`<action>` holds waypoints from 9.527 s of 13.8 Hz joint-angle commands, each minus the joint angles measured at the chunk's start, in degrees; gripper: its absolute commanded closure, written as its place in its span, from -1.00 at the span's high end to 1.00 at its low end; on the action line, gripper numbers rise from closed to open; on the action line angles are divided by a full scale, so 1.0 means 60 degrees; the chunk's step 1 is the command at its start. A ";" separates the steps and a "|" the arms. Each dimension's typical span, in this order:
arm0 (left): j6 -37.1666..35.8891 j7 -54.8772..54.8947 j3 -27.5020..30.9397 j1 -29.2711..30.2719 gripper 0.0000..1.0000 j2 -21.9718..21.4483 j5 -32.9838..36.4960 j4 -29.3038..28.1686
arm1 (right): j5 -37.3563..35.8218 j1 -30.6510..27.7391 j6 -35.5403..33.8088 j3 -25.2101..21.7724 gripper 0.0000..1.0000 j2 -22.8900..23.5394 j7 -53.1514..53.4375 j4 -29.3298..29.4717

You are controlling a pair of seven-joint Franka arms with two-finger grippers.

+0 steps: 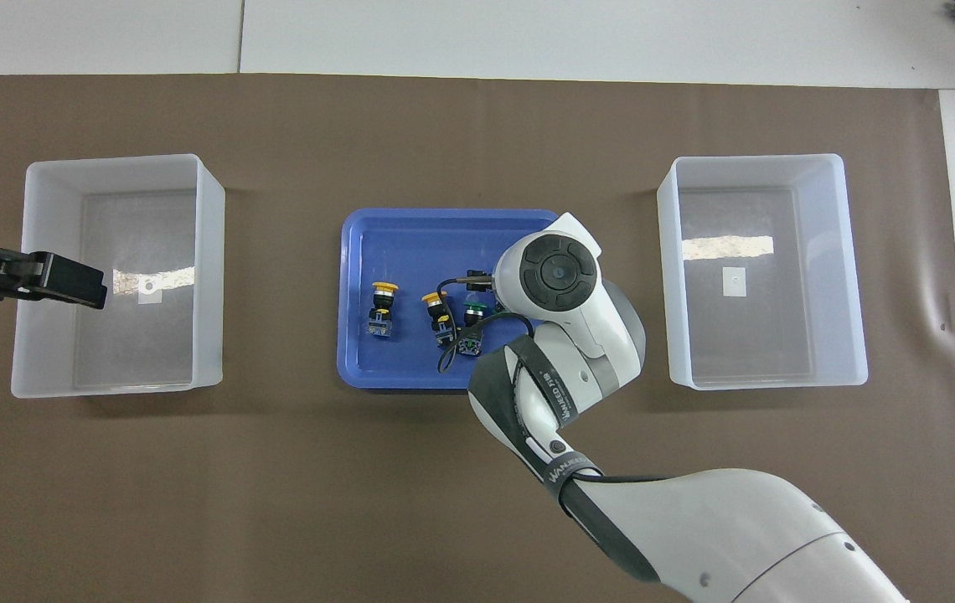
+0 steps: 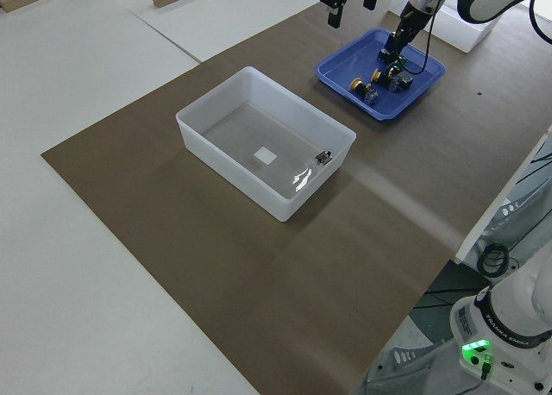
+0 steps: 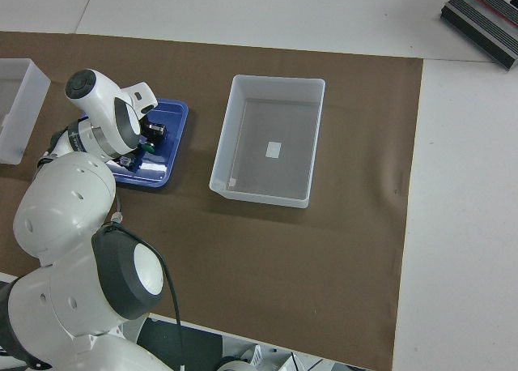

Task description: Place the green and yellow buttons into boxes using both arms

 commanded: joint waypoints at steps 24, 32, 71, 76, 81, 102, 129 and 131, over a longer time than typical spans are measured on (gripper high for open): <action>1.0217 -0.2816 -0.0109 -0.3334 1.00 0.2106 0.0011 -0.5248 | 0.0708 -0.5324 0.0731 -0.0079 -1.00 -0.1612 -0.6645 -0.1587; 1.0678 -0.3522 -0.0109 -0.4068 0.33 0.2799 -0.0003 -0.5380 | 0.0708 -0.5295 0.0789 -0.0093 1.00 -0.1451 -0.6586 -0.1616; 1.2361 0.1560 0.0125 0.1073 1.00 0.3956 -0.1453 -0.3871 | -0.0332 0.0916 0.0746 0.0009 -1.00 -0.0675 0.2789 -0.1265; 1.1252 0.1487 0.0154 0.1103 1.00 0.3021 -0.1453 -0.3754 | -0.0347 0.0333 -0.0261 -0.0064 -1.00 -0.1550 0.2235 -0.0943; 0.8951 0.1341 0.0095 0.0739 1.00 0.1745 -0.1453 -0.3740 | -0.0362 -0.1628 -0.2533 -0.0079 -1.00 -0.2768 -0.1217 -0.0167; 1.0281 -0.6614 0.0096 -0.5196 0.12 0.3311 -0.1322 -0.4603 | 0.0796 -0.4929 -0.0134 -0.0064 1.00 -0.3018 -0.6484 -0.3477; 1.0559 0.0535 0.0154 0.1585 -1.00 0.2841 -0.1307 -0.3725 | 0.0092 -0.5060 -0.8877 -0.0123 1.00 -0.4965 -0.4990 0.2355; 1.0720 0.0520 0.0154 0.1630 -1.00 0.3149 -0.1307 -0.3696 | 0.0078 -0.5119 -0.8923 -0.0108 1.00 -0.5229 -0.4887 0.1887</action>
